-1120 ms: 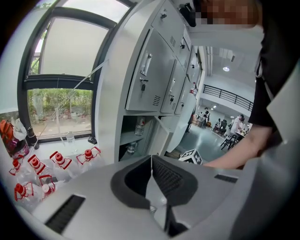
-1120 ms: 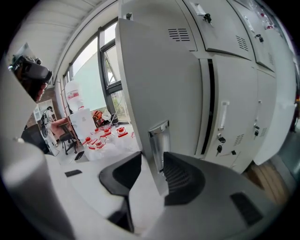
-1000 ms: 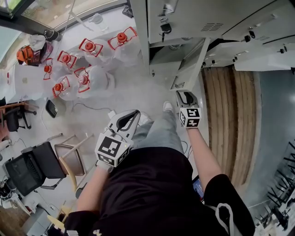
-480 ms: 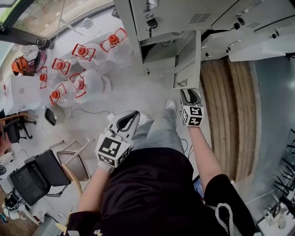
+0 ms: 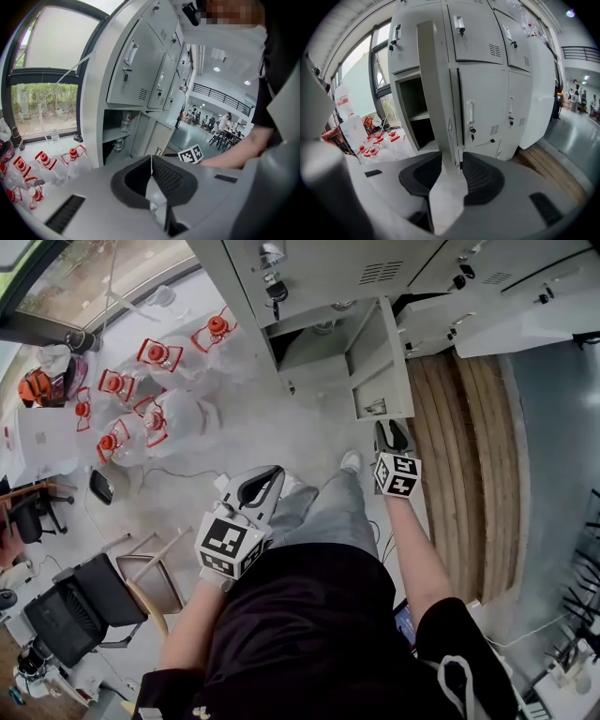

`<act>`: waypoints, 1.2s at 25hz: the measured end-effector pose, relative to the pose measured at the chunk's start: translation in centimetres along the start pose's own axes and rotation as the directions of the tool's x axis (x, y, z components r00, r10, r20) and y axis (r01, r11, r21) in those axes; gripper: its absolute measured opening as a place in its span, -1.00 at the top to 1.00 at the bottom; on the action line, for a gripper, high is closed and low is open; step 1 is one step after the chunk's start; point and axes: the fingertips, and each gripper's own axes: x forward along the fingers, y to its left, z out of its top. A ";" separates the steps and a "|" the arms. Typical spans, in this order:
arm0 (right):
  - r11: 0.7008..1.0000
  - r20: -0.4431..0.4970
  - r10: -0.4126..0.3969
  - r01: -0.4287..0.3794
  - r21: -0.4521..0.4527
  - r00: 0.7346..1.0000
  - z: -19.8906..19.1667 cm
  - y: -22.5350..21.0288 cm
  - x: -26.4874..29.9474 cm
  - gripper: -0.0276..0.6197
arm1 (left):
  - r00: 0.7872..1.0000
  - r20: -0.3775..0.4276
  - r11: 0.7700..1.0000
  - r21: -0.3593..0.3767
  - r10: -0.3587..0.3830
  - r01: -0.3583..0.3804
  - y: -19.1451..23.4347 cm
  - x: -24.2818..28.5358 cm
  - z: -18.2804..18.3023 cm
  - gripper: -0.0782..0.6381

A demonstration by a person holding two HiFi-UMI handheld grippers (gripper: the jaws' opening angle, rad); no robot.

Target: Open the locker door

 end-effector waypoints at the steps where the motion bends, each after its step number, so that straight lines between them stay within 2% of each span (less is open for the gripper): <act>1: 1.000 0.002 -0.005 0.005 0.004 1.000 0.0 -0.4 -0.2 0.45 | 1.000 -0.003 1.000 -0.001 -0.003 0.003 -0.3 0.3 -0.1 0.72; 7: 1.000 0.004 0.006 -0.006 0.014 1.000 0.8 -2.2 -2.7 0.49 | 1.000 -0.001 1.000 0.001 -0.026 0.026 -2.1 1.9 0.6 0.72; 16: 0.987 0.044 0.160 -0.161 0.006 0.986 5.3 -0.3 -8.2 0.63 | 0.998 0.034 0.999 -0.003 -0.047 0.047 -5.0 4.6 2.6 0.72; 25: 0.934 0.080 0.356 -0.352 -0.052 0.931 11.3 4.1 -12.9 0.72 | 0.995 0.088 0.999 -0.009 -0.046 0.047 -6.8 5.8 5.3 0.72; 30: 0.901 0.131 0.430 -0.417 -0.117 0.893 16.0 6.4 -15.2 0.72 | 0.992 0.126 0.999 -0.018 -0.028 0.031 -6.6 5.4 7.1 0.72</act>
